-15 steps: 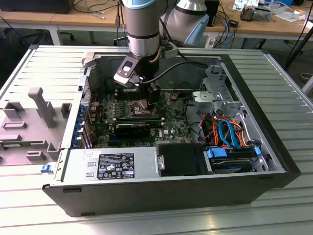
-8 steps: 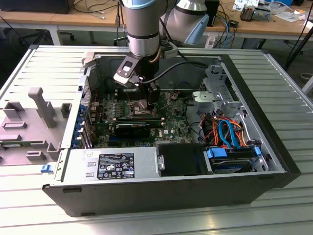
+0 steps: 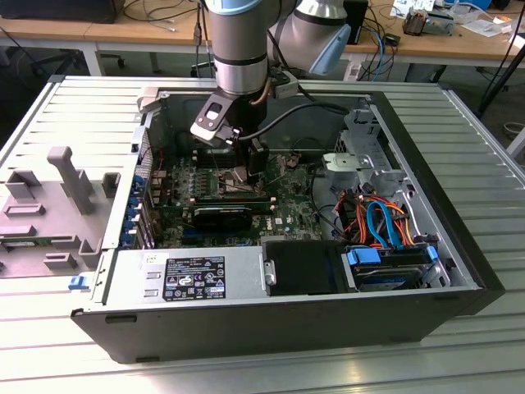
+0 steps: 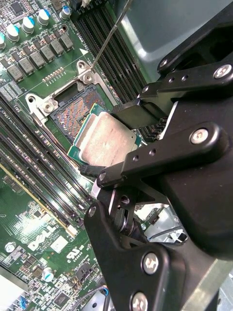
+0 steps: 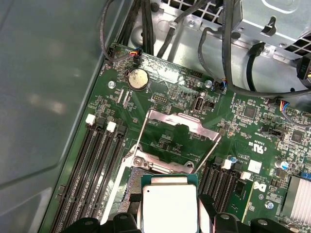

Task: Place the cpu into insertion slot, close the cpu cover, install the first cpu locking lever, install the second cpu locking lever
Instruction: 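Place the cpu into insertion slot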

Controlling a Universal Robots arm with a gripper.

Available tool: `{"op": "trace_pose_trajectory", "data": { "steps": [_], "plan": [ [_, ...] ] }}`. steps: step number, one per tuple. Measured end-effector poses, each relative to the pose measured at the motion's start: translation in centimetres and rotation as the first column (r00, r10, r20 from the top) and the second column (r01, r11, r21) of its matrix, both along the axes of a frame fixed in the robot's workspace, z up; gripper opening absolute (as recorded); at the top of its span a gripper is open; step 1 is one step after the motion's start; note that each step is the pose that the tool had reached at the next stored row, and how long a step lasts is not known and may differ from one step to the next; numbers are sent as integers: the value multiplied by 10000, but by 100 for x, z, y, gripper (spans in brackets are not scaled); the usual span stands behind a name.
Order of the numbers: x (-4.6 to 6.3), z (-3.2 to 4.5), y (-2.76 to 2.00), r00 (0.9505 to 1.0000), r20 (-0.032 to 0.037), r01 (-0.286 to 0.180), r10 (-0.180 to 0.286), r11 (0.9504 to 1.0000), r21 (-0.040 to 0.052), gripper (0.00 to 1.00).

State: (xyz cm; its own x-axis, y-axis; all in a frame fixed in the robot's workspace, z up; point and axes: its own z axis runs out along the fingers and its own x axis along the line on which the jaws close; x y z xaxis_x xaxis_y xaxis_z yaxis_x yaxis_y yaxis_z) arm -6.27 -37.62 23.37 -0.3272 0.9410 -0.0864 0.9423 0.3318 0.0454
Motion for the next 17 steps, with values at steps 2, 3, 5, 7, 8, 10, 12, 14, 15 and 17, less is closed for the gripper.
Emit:
{"op": "trace_pose_trajectory", "data": {
  "steps": [2,3,5,7,8,10,12,14,15,17],
  "plan": [
    [0,0,0,10000,0,9,-9,10000,0,54],
    [0,0,0,10000,0,13,-13,10000,0,54],
    [0,0,0,10000,0,23,-23,10000,0,54],
    [0,0,0,10000,0,33,-33,10000,0,54],
    [0,0,0,10000,0,35,-35,10000,0,54],
    [0,0,0,10000,0,41,-41,10000,0,54],
    [0,0,0,10000,0,47,-47,10000,0,54],
    [0,0,0,10000,0,54,-54,10000,0,54],
    [0,0,0,10000,-1,56,-56,10000,0,54],
    [0,0,0,10000,0,62,-62,10000,0,54]
  ]
}}
